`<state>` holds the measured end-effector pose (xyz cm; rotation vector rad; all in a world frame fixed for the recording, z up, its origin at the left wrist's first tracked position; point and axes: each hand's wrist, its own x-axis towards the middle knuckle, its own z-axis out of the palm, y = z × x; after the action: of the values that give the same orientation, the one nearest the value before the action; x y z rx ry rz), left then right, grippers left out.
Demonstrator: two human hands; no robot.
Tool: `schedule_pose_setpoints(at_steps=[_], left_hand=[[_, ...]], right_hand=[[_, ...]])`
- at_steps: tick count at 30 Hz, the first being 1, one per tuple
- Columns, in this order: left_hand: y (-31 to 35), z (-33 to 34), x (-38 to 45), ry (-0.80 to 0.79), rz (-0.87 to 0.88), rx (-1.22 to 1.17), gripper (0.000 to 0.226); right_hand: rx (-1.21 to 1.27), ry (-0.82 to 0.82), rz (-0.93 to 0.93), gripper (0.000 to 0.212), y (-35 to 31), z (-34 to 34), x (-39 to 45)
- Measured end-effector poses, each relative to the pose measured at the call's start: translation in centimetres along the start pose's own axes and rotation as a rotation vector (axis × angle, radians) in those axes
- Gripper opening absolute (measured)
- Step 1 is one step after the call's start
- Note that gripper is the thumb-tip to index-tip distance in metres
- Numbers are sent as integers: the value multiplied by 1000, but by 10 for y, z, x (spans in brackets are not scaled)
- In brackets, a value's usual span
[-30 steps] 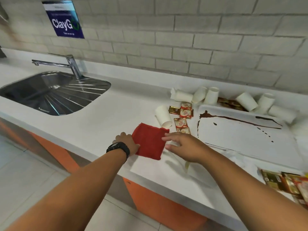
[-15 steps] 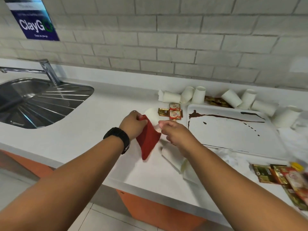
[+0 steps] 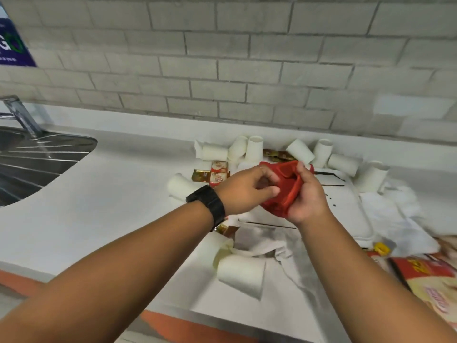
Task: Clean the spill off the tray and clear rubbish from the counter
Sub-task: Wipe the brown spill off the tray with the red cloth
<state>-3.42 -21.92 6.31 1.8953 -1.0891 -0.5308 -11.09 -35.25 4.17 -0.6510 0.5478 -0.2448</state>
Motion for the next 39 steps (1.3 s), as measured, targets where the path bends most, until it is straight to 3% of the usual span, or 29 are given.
schedule_pose_setpoints(at_steps=[4,7,10,13,17,19,21,26,31,36,39], left_hand=[[-38,4,24,122,-253,127,29],[-65,12,33,163,-424,239,37],[-83,20,39,165,-530,295,46],[-92,24,45,151,-608,333,49],[-99,29,56,145,-655,314,49],[-103,27,62,123,-658,337,46],[-107,24,70,94,-646,422,42],[-119,13,88,67,-644,550,38],[-125,4,108,39,-605,431,42],[-134,5,112,77,-611,273,47],[-140,6,112,89,-591,242,47]], right_hand=[[-43,128,-118,30,-37,-48,11],[-182,177,-100,19,-55,-80,26],[-384,227,-70,33,-69,-98,46],[-751,245,-128,47,-78,-101,66],[-1439,98,-328,33,-80,-100,91],[-1647,-22,-268,58,-74,-104,107],[-1822,-39,-220,76,-63,-111,122],[-1955,86,-278,76,-39,-107,143],[-1956,79,-309,83,-25,-103,158],[-2067,238,-300,91,-7,-104,168],[-2105,341,-336,80,-3,-98,176]])
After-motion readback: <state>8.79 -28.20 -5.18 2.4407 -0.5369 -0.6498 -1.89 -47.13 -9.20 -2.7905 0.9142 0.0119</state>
